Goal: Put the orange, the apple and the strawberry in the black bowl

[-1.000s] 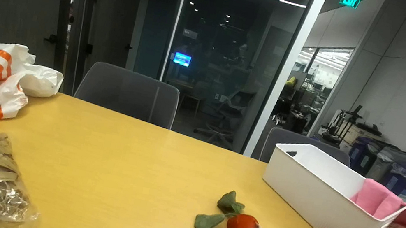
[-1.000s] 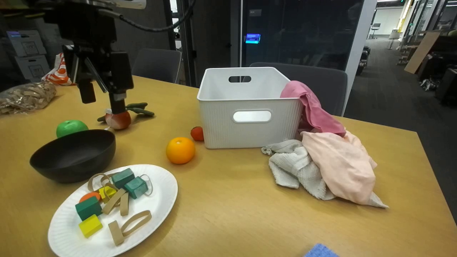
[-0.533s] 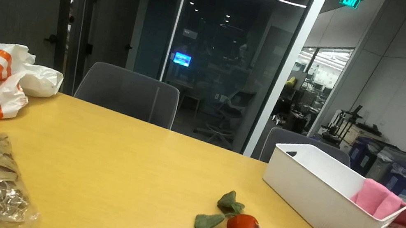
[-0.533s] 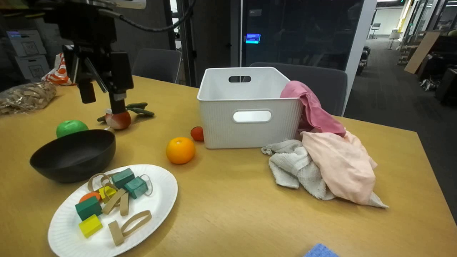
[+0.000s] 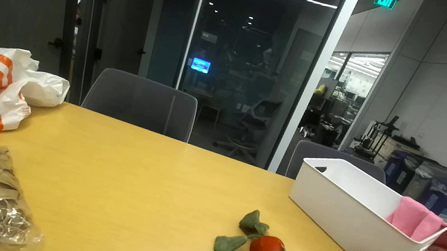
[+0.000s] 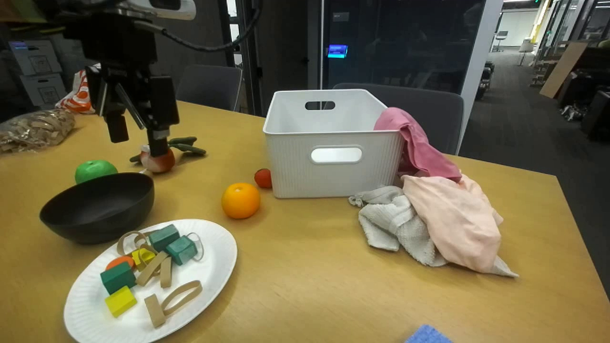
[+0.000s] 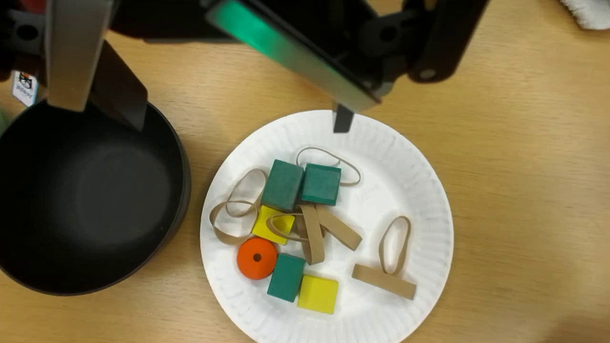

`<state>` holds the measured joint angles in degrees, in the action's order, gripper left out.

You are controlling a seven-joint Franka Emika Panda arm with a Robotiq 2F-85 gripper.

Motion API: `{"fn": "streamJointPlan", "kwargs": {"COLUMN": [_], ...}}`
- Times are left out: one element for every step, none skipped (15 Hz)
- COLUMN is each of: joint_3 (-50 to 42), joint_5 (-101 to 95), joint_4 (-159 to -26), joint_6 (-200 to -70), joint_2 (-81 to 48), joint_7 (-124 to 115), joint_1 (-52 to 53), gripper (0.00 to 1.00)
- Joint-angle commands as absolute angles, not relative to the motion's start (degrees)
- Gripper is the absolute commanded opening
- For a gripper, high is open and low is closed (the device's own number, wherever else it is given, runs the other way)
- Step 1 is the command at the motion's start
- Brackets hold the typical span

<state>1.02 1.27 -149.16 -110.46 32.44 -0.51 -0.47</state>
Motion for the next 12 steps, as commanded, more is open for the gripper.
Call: {"fn": "streamJointPlan", "kwargs": {"joint_3": [2.2,2.2,2.4,2.5,2.8,3.0,3.6,3.8,3.8,3.7,3.5,3.3], "joint_5": [1.6,1.4,1.0,1.0,0.3,-0.2,-1.8,-3.5,-5.0,-6.8,-8.4,-9.8], "joint_4": [-148.1,-147.6,-147.0,-146.6,-146.0,-145.5,-145.1,-144.6,-144.4,-144.2,-144.2,-144.0], "joint_6": [-117.0,-119.1,-121.4,-123.3,-125.4,-126.7,-128.5,-129.6,-130.4,-131.3,-132.0,-132.6], "joint_2": [26.2,24.2,21.7,19.8,16.8,14.7,12.4,10.5,9.1,7.8,6.9,6.0], "joint_7": [-0.5,-0.1,-0.1,-0.1,-0.9,-1.3,-3.2,-5.2,-6.7,-8.6,-10.3,-11.7], "joint_1": [1.4,1.7,1.8,1.9,1.7,1.5,0.9,0.4,0.1,-0.1,-0.3,-0.3], "gripper": [1.00,1.00,1.00,1.00,1.00,1.00,1.00,1.00,1.00,1.00,1.00,1.00]}}
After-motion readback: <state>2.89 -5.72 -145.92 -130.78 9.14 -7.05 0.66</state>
